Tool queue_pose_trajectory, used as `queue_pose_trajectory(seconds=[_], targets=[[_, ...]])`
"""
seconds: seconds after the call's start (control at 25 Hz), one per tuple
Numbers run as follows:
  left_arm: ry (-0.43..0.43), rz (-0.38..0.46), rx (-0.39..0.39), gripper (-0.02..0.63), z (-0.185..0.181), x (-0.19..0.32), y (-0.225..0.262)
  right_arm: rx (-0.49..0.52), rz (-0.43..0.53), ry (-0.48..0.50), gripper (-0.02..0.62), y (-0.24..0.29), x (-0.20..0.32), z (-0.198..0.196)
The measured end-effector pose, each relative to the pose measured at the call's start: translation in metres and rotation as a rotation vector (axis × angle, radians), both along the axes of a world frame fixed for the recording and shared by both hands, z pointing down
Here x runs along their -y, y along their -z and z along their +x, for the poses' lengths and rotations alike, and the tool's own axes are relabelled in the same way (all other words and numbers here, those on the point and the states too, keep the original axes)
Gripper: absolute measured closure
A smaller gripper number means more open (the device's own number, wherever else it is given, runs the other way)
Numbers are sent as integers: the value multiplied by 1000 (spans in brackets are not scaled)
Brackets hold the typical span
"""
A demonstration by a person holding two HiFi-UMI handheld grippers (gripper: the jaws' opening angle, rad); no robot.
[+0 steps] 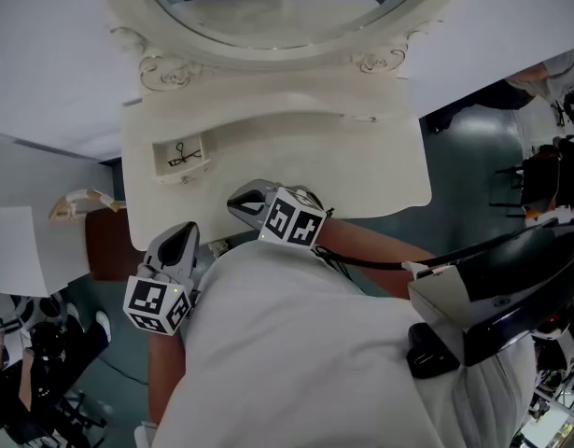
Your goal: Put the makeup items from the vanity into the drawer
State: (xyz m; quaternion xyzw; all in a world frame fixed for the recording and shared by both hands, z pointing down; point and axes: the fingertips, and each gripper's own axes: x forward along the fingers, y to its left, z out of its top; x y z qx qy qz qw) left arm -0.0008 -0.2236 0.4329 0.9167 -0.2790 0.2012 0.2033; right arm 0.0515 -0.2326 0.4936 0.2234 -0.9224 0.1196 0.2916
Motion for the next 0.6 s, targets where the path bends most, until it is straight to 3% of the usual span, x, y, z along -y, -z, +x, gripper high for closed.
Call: queue_pose_trajectory(seconds=[0.6], targets=[[15,3,-10,603,-25,2,0,-13,2,13,595,-1,2,-23]])
